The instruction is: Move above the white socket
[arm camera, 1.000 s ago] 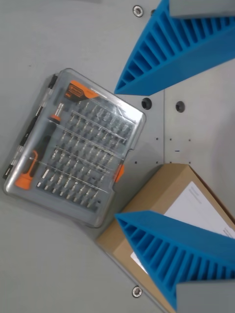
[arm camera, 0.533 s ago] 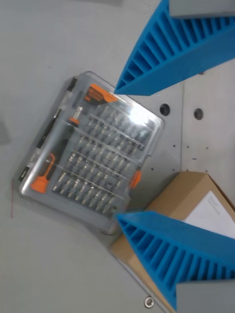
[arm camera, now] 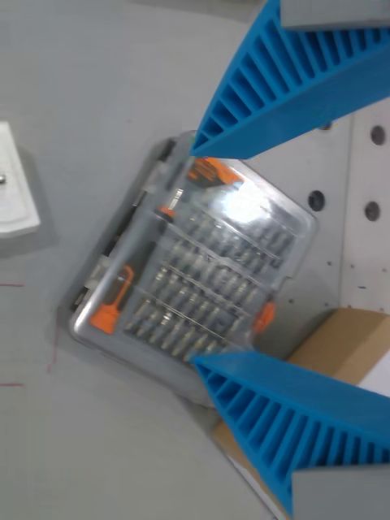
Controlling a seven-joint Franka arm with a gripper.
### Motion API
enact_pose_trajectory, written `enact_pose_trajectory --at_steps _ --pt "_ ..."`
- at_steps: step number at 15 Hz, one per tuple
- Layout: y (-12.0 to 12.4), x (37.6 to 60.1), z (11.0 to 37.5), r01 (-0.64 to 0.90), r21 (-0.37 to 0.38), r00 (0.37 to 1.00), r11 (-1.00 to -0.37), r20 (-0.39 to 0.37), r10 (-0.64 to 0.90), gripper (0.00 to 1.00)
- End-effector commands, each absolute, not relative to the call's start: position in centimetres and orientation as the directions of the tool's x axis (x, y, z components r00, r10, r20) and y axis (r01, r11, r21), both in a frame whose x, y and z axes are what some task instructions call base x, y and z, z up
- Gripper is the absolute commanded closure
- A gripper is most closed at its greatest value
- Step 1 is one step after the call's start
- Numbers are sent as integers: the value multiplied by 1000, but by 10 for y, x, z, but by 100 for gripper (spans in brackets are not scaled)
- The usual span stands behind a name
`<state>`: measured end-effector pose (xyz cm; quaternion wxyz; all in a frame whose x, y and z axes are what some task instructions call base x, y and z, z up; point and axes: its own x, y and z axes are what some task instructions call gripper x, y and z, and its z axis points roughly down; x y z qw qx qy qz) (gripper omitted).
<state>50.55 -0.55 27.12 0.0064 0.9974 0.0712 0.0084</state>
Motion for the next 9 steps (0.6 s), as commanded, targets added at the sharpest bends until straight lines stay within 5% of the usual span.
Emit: enact_pose_trajectory --at_steps 1,9 --pt "-11 522 265 258 14 966 -966 -12 258 0" --pt "-19 547 237 331 13 944 -944 8 331 0"
